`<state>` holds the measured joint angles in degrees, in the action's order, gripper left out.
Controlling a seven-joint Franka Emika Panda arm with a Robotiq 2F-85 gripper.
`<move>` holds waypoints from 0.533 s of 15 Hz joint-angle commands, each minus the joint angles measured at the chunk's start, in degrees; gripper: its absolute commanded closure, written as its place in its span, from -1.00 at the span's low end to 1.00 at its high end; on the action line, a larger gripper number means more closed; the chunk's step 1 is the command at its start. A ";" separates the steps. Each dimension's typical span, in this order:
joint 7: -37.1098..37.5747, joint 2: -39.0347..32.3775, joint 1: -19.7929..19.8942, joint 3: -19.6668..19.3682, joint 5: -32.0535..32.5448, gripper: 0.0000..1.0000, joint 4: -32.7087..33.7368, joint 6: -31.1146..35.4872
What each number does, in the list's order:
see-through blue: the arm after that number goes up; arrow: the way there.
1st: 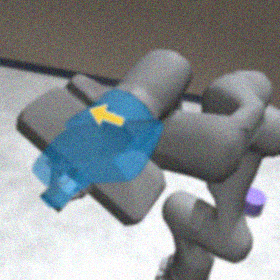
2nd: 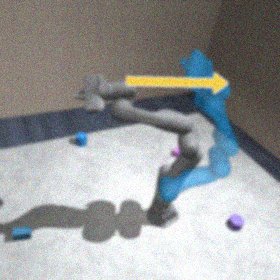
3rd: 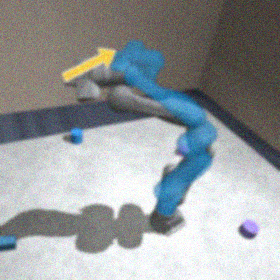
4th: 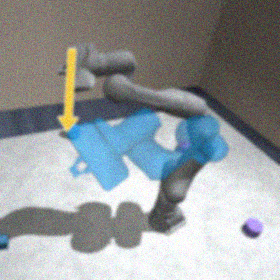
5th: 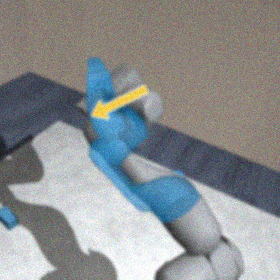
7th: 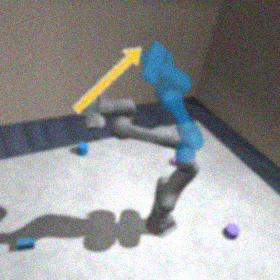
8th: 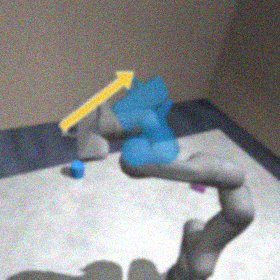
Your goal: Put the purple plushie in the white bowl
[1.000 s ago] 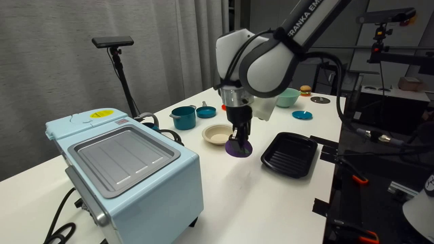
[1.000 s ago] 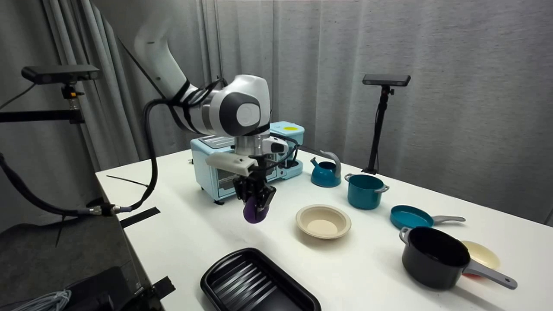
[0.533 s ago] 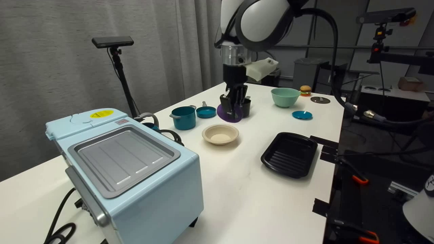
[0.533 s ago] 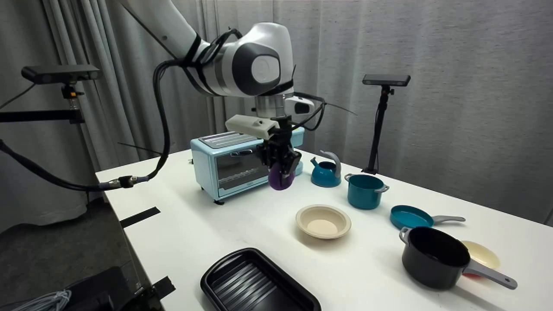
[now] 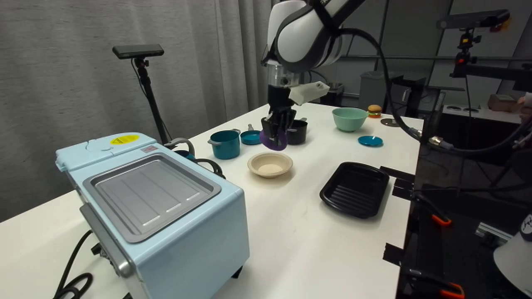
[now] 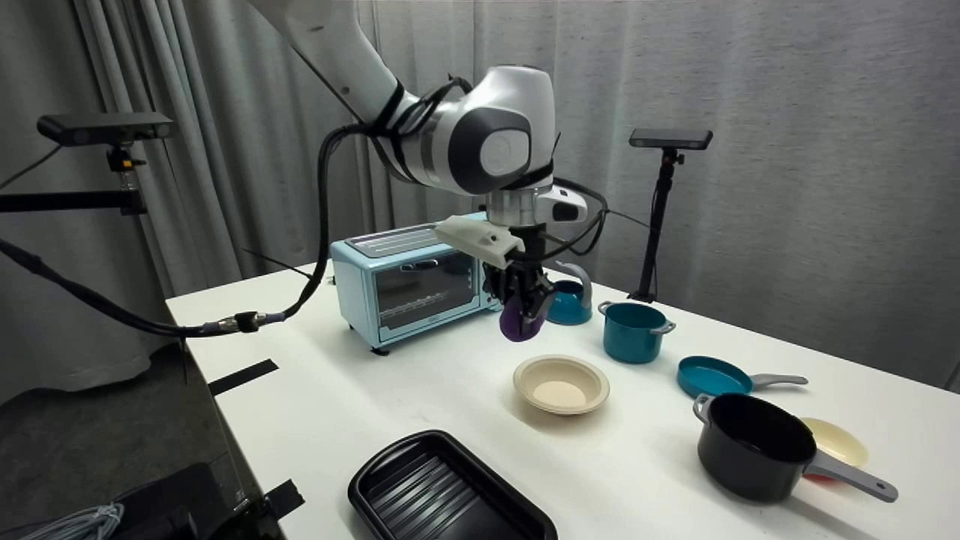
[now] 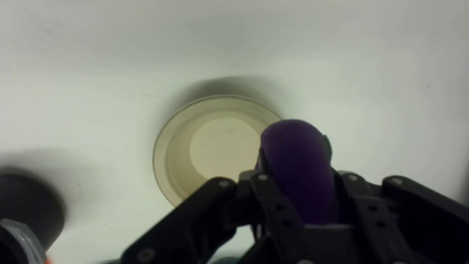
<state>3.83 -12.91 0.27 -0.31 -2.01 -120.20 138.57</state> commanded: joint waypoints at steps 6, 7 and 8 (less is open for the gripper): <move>5.21 -15.73 -0.61 -3.02 2.16 0.87 11.37 2.97; 5.72 -16.91 -0.60 -3.25 2.01 0.87 12.38 2.52; 6.19 -17.95 -0.66 -3.50 2.00 0.87 13.19 2.25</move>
<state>7.67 -26.84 0.24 -2.65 -0.93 -111.52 141.79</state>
